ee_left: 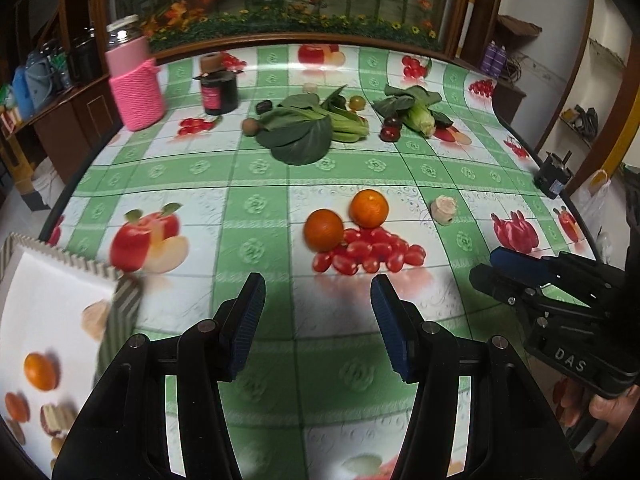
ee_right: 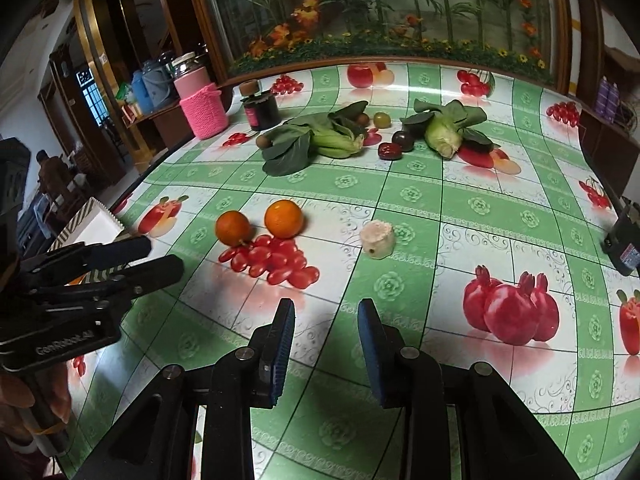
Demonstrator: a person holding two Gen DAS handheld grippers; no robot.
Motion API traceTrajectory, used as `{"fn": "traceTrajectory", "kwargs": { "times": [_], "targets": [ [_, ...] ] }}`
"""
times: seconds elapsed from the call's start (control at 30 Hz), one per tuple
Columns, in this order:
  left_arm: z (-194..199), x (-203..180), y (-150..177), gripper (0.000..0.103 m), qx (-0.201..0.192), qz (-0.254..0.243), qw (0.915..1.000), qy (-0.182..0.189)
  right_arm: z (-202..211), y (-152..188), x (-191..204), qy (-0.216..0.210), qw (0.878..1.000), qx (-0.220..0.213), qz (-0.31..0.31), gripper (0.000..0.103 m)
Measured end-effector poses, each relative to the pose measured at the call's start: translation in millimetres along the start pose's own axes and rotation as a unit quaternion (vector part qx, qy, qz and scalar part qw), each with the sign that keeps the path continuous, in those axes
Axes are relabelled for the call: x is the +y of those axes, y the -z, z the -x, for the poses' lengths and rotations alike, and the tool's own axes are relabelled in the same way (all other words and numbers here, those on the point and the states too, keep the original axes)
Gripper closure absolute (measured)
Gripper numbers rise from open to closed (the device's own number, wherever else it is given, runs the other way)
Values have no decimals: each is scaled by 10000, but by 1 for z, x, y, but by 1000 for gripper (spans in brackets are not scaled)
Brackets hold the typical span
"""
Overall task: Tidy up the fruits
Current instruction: 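Grasp the large orange with the left tool while the right tool grasps a tangerine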
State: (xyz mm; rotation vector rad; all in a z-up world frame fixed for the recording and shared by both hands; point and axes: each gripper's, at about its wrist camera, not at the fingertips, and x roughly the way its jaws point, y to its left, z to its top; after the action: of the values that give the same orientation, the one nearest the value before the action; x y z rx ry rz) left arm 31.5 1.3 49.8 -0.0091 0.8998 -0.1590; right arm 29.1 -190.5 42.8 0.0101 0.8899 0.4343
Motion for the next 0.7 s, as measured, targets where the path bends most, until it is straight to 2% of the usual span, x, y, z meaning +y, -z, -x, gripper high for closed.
{"fn": "traceTrajectory", "kwargs": {
  "times": [0.43,0.57,0.63,0.67,0.7],
  "targets": [
    [-50,-6,-26,48,250,-167,9995,-11,-8,-9,-9,-79,9999,-27,-63,71],
    [-57,0,-30,48,133,-71,9998,-96,-13,-17,-5,-77,10000,6,57,71],
    [-59,2,-29,59,132,-80,9999,-70,-15,-22,0,-89,9999,5,143,71],
    [-61,3,-29,73,146,-78,9999,-52,-17,-25,3,-95,9998,10,181,71],
    [-62,5,-28,73,166,-59,9998,-44,-20,-29,6,-93,9997,16,231,71]
  ]
}}
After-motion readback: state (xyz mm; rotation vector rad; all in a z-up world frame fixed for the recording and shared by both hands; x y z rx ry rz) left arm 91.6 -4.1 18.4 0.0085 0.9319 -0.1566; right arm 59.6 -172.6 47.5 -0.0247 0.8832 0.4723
